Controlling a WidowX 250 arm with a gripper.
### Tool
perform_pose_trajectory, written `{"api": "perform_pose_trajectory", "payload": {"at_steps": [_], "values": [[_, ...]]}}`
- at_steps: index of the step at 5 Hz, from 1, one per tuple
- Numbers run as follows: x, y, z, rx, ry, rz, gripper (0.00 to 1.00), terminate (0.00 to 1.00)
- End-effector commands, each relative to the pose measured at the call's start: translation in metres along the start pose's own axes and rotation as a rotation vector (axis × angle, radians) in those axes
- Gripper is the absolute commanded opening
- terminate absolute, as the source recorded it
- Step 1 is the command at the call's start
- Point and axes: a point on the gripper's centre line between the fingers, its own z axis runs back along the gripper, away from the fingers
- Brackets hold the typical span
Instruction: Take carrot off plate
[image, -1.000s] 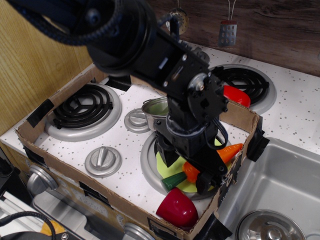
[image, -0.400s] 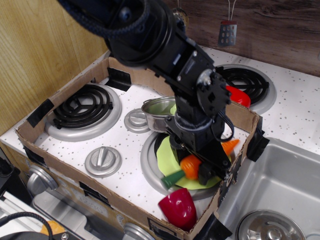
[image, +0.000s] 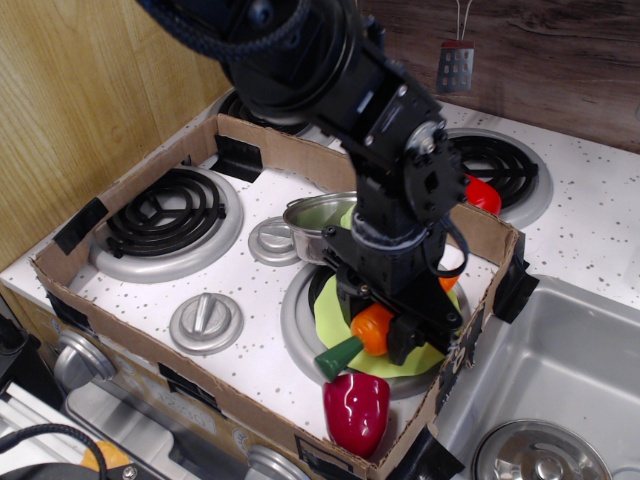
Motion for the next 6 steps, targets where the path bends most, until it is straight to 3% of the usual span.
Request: {"api": "perform_pose_trajectory", "payload": {"at_steps": [1, 2, 3, 5, 6], "values": [[0.004, 0.002, 0.04, -0.056, -0.013, 0.15, 0.0, 0.0], [0.002, 0.02, 0.055, 0.034, -0.035, 0.152, 0.0, 0.0], [0.001, 0.049, 0.062, 0.15, -0.005, 0.211, 0.0, 0.0], [0.003, 0.124, 0.066, 0.304, -0.04, 0.096, 0.0, 0.0], [0.002, 0.154, 0.055, 0.452, -0.079, 0.006, 0.0, 0.0]]}}
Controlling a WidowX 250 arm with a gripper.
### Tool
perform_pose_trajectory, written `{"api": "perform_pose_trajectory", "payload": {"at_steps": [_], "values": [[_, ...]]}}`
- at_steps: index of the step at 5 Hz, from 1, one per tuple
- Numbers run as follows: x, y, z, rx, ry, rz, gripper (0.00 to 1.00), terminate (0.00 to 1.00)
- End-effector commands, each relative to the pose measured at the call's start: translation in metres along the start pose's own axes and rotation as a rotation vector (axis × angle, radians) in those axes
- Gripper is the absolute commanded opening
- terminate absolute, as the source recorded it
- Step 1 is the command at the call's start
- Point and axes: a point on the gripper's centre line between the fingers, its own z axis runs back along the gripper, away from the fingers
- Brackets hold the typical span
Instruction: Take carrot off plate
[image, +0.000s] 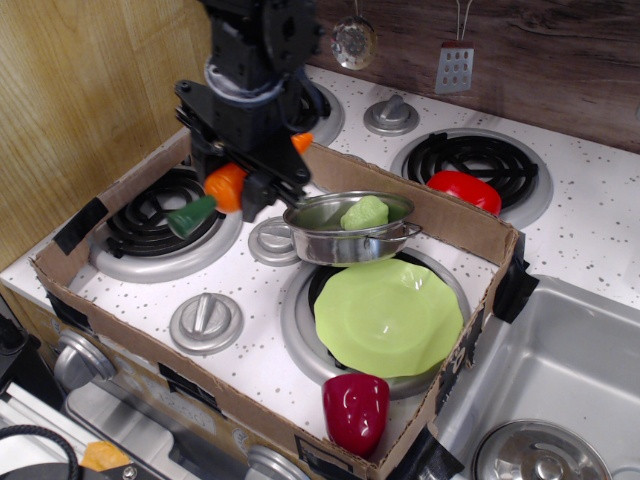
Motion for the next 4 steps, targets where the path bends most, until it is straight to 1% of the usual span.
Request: {"api": "perform_pose_trajectory", "payload": {"at_steps": [1, 2, 3, 4], "values": [[0.008, 0.038, -0.028, 0.217, -0.139, -0.116, 0.0, 0.0], [0.003, 0.05, -0.052, 0.225, -0.19, -0.148, 0.0, 0.0], [0.003, 0.05, -0.06, 0.223, -0.217, -0.159, 0.0, 0.0], [0.007, 0.05, -0.067, 0.196, -0.233, -0.169, 0.0, 0.0]]}}
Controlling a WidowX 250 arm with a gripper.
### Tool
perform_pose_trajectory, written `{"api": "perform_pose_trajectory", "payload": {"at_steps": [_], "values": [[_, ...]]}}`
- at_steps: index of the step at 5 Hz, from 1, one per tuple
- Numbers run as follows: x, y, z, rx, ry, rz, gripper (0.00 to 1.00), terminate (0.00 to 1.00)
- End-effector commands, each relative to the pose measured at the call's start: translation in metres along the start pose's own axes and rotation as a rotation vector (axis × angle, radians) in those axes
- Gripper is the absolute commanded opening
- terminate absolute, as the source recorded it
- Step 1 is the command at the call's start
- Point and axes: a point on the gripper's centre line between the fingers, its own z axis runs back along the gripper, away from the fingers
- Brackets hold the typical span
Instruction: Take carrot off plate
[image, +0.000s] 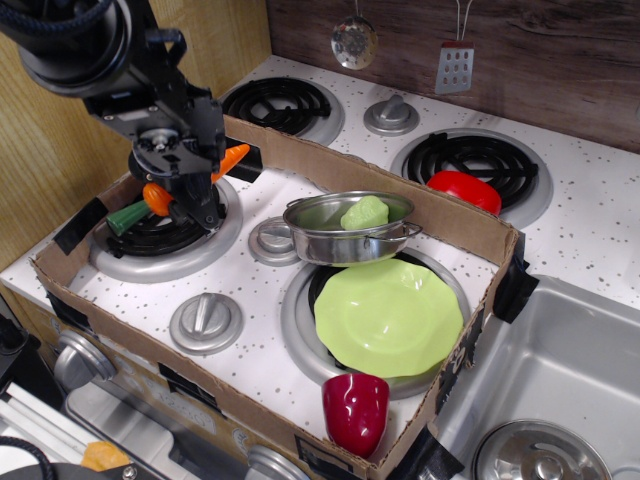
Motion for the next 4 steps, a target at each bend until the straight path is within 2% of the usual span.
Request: {"api": "perform_pose_trajectory", "payload": {"at_steps": [1, 2, 4], "values": [[0.012, 0.004, 0.001, -0.009, -0.047, 0.001, 1.0, 0.0], [0.007, 0.006, 0.002, -0.04, -0.05, -0.016, 1.0, 0.0], [0.008, 0.01, 0.016, -0.038, -0.023, -0.034, 1.0, 0.0]]}}
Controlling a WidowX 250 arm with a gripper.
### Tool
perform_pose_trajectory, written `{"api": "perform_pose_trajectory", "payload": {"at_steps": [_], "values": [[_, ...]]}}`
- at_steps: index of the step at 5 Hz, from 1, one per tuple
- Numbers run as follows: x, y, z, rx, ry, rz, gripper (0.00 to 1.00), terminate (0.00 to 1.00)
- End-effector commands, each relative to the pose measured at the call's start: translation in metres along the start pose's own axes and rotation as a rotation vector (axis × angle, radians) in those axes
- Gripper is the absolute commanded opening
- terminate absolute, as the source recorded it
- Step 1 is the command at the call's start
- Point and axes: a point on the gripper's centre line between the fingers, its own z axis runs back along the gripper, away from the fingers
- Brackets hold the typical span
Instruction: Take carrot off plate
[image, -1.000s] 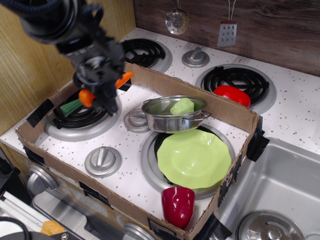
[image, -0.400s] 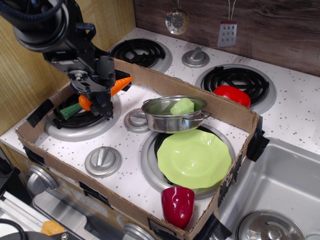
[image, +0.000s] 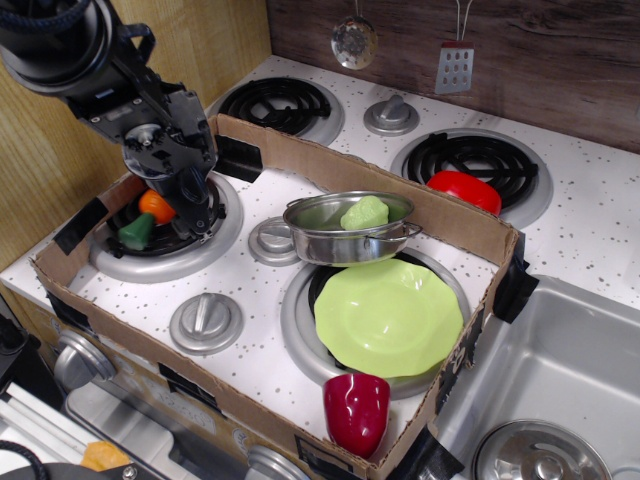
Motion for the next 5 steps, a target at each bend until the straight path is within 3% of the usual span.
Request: {"api": "perform_pose_trajectory", "payload": {"at_steps": [1, 2, 3, 5], "values": [[0.022, 0.004, 0.036, 0.051, 0.02, -0.036, 1.0, 0.0], [0.034, -0.003, 0.054, 0.021, 0.098, -0.045, 1.0, 0.0], [0.044, -0.013, 0.069, -0.068, 0.099, -0.014, 1.0, 0.0], [0.044, -0.013, 0.069, -0.068, 0.099, -0.014, 1.0, 0.0]]}}
